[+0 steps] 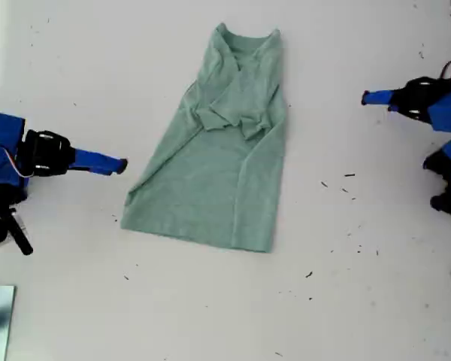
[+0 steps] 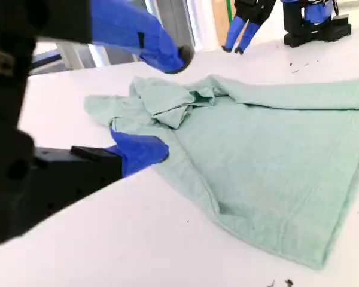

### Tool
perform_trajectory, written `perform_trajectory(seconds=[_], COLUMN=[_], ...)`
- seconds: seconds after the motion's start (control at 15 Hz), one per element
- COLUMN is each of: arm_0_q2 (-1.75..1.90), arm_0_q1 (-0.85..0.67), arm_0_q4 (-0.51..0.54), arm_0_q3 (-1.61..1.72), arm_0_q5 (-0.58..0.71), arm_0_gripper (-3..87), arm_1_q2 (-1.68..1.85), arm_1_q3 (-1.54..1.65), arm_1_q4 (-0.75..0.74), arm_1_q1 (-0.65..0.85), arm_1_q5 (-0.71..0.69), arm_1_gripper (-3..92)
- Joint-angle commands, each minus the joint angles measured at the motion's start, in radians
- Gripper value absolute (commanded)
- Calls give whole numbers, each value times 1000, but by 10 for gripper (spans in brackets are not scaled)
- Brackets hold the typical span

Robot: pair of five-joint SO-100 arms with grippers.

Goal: Fold t shirt

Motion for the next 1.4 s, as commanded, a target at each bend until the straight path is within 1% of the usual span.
perform_trajectory(seconds=[0.0,0.07,0.13,0.2,0.27,0.33,0.4,0.47,0.53,0.6,0.67,0.73,0.93,1.0,1.07,1.13,1.2,1.27,1.33], arm_0_q2=[8,8,8,8,8,6,-8,-87,-255,-445,-604,-742,-1115,-1223,-1282,-1327,-1345,-1356,-1367], arm_0_q1=[195,190,176,169,170,149,129,127,129,141,149,147,175,196,201,195,172,156,141], arm_0_q4=[5,28,20,17,3,17,28,31,25,43,97,179,495,555,558,560,560,560,560], arm_0_q3=[-106,-74,-51,-43,-66,-92,-130,-195,-308,-453,-597,-744,-1244,-1399,-1488,-1526,-1514,-1500,-1483], arm_0_q5=[-296,-374,-362,-367,-364,-368,-365,-373,-367,-365,-365,-364,-364,-350,-313,-281,-255,-224,-173], arm_0_gripper=[36,83,81,15,-1,-2,-2,-3,-3,-3,-3,-3,-3,-3,-3,29,126,200,250], arm_1_q2=[5,5,5,5,5,8,8,8,8,8,8,8,8,8,8,8,8,8,8], arm_1_q3=[60,60,60,60,60,41,12,18,38,40,32,23,14,12,12,12,12,14,18], arm_1_q4=[2,2,2,2,2,12,12,-26,-63,-74,-74,-78,-109,-109,-109,-109,-109,-109,-109], arm_1_q1=[97,58,-20,-103,-181,-232,-301,-393,-402,-419,-442,-465,-503,-505,-506,-506,-508,-512,-515], arm_1_q5=[221,245,276,377,482,503,390,207,262,299,307,308,337,345,347,347,351,356,359], arm_1_gripper=[211,211,211,211,211,116,19,19,19,19,19,19,19,19,19,19,19,19,19])
